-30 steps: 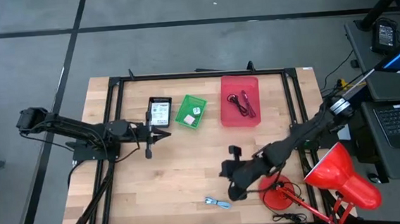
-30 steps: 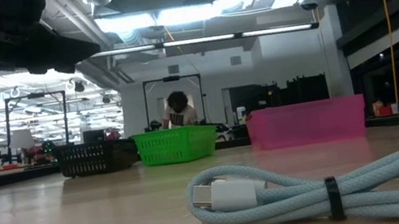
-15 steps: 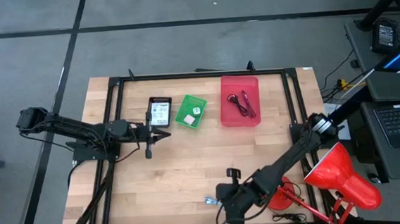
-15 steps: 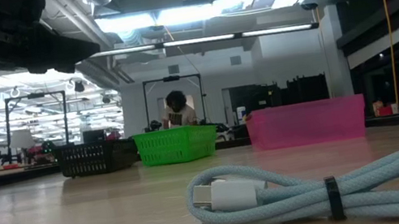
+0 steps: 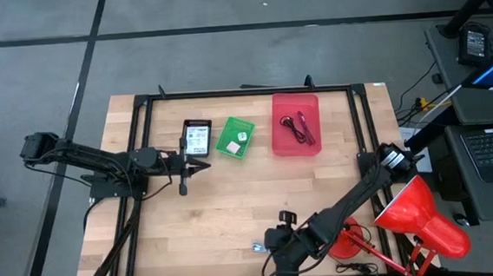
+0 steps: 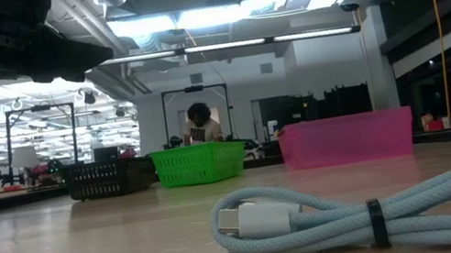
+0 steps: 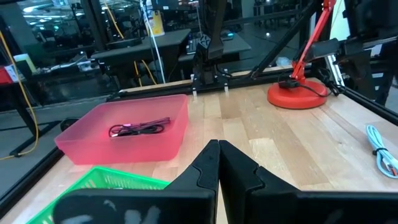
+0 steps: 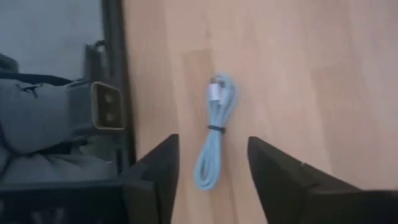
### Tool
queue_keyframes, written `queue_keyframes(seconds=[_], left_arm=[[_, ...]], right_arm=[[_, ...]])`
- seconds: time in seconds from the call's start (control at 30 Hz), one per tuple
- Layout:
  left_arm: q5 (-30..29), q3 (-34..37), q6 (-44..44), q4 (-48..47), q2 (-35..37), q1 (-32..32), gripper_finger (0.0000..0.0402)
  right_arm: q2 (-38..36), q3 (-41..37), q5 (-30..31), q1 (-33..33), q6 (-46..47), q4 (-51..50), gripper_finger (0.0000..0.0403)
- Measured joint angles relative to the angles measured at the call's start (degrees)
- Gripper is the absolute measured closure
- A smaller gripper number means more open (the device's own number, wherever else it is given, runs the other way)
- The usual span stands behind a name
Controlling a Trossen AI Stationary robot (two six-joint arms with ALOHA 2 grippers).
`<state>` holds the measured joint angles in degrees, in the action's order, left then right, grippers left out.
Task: Pick and place items into bin
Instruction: Put the blue charger cable into the red bin
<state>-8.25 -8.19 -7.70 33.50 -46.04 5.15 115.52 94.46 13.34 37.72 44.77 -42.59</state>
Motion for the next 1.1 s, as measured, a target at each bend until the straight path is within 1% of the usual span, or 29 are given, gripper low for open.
queue_keyframes(seconds=[0.2,0.37,0.63,0.73,0.93,1.0,1.1], left_arm=[[0.00,0.00,0.02,-0.02,0.00,0.00,0.0398],[0.00,0.00,0.02,0.02,0.00,0.00,0.0398],[0.00,0.00,1.05,0.04,0.00,0.00,0.0398],[-0.02,0.00,1.11,0.07,0.00,0.00,0.0398],[0.00,0.00,1.11,0.07,0.00,0.00,0.0398],[-0.01,0.00,1.11,0.07,0.00,-0.01,0.0398],[-0.02,0.00,1.11,0.07,0.00,0.00,0.0398]], right_arm=[[2.57,0.02,-0.10,1.41,0.18,2.52,0.0190],[5.72,-0.01,0.03,1.54,0.09,2.54,0.0173],[9.73,-0.01,0.20,1.48,0.23,2.55,0.0171],[10.91,-0.03,1.91,1.46,1.52,2.40,0.0171],[11.57,-0.03,2.04,1.17,1.69,1.27,0.0171],[11.57,-0.03,2.06,1.17,1.69,0.87,0.0176],[11.57,-0.03,2.04,1.13,1.71,-1.09,0.0197]])
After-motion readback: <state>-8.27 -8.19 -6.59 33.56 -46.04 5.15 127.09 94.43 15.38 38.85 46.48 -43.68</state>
